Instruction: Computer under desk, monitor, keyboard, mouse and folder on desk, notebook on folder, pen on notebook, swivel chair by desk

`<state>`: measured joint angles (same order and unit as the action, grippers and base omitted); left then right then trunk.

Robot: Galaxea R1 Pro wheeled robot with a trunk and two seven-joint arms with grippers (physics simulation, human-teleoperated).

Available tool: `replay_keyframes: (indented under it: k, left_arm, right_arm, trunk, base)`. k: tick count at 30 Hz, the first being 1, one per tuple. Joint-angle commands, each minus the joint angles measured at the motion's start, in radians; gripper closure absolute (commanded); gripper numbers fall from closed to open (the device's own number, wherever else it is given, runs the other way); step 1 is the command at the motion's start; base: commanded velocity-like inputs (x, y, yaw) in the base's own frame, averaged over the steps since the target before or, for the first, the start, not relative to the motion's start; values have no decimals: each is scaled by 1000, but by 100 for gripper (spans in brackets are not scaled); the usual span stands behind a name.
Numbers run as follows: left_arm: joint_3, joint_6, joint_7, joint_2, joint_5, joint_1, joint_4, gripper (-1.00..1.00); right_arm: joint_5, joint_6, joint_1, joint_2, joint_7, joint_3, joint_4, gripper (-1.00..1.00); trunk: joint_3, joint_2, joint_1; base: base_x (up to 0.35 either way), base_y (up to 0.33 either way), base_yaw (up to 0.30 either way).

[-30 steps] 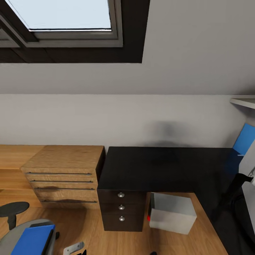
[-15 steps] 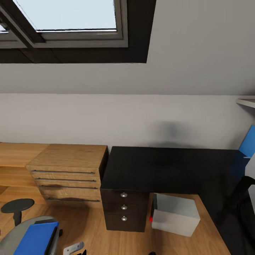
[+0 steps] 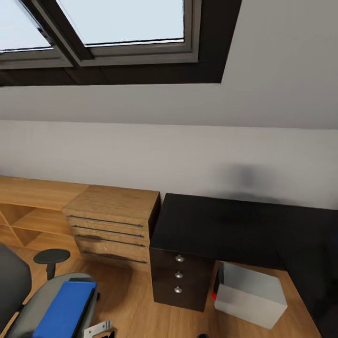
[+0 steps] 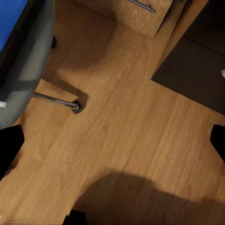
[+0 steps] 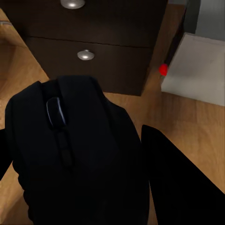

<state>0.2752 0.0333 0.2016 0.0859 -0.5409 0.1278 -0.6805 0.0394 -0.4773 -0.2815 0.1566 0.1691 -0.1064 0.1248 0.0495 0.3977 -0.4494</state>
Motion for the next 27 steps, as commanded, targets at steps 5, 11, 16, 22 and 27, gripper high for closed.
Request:
replay_keyframes:
  k: [5, 11, 16, 22, 27]
  left_arm:
    - [8, 3, 9, 2, -10, 1, -1, -100]
    - [8, 3, 9, 2, -10, 1, -1, -100]
    - [8, 4, 9, 1, -10, 1, -1, -100]
    - [13, 4, 9, 1, -8, 1, 39, -100]
    - [13, 3, 9, 0, -8, 1, 42, -100]
  right_arm:
    - [7, -3, -1, 0, 4, -9, -1, 100]
    - [7, -3, -1, 0, 4, -9, -1, 100]
    - [5, -3, -1, 0, 4, -9, -1, 100]
    - [5, -3, -1, 0, 4, -9, -1, 100]
    - [5, -3, -1, 0, 4, -9, -1, 100]
  trunk:
    - [2, 2, -1]
    - [2, 2, -1]
    - [2, 2, -1]
    - [2, 2, -1]
    - [4, 2, -1]
  base:
    - [0, 0, 279]
    - [0, 0, 280]
    - [72, -105, 281]
    - [61, -84, 281]
    - [2, -3, 280]
